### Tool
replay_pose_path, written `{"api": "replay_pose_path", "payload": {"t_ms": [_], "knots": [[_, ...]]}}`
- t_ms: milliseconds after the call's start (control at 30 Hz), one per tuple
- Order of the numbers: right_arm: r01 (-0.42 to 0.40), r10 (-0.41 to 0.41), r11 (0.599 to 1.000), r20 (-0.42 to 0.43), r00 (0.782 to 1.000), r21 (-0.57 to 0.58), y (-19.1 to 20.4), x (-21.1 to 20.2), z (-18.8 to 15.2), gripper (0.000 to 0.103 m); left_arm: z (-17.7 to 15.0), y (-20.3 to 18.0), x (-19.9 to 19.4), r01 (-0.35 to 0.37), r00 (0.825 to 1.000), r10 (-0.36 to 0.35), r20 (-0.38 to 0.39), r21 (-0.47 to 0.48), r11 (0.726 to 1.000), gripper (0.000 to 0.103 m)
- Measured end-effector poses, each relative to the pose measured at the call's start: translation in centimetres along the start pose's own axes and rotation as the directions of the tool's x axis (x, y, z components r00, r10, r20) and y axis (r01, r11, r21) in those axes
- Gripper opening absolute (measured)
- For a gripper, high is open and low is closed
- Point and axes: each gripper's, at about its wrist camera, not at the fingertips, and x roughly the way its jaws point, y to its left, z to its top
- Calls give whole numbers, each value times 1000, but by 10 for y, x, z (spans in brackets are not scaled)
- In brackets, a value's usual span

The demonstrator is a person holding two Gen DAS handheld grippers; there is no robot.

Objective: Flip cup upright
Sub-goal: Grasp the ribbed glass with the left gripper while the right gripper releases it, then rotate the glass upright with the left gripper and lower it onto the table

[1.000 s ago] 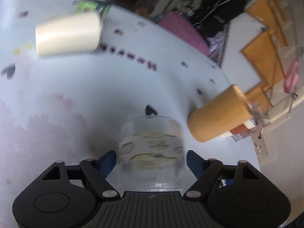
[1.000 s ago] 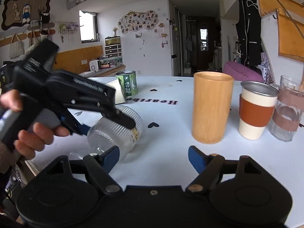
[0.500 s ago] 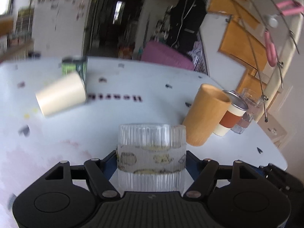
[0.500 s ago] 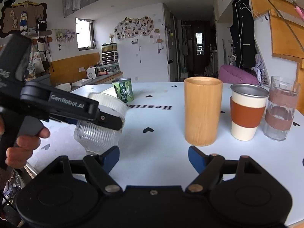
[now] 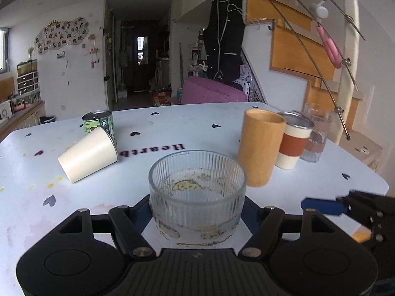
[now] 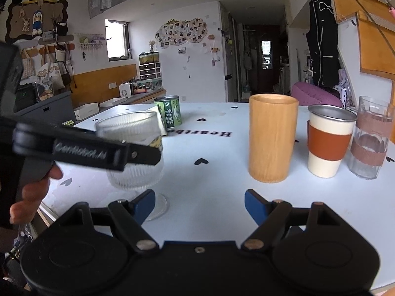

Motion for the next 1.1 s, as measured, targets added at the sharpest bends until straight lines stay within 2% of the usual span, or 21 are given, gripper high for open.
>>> {"api": "replay_pose_path", "payload": {"t_ms": [333,667,700,833,933,1100], "knots": [[-18,18,1000,-12,1000,-10,4,-1,-4,80,-12,2,-23,8,1000,-8,13,-14,1000,75],[-16,16,1000,-18,1000,-12,3,-4,-7,81,-34,7,-3,9,995,-12,-96,-28,1000,73],[-14,14,1000,-21,1000,-12,3,-4,-8,81,-38,7,-1,12,994,-14,-108,-26,1000,72],[11,-12,1000,-32,999,-10,0,-7,-11,81,-55,9,10,5,986,-9,-165,-24,1000,55],[22,-22,1000,-29,999,1,-5,-11,-13,81,-60,8,12,-16,989,16,-146,6,1000,53],[32,-32,999,-19,999,9,-9,-14,-12,81,-61,3,17,10,992,-6,-123,31,999,48]]}}
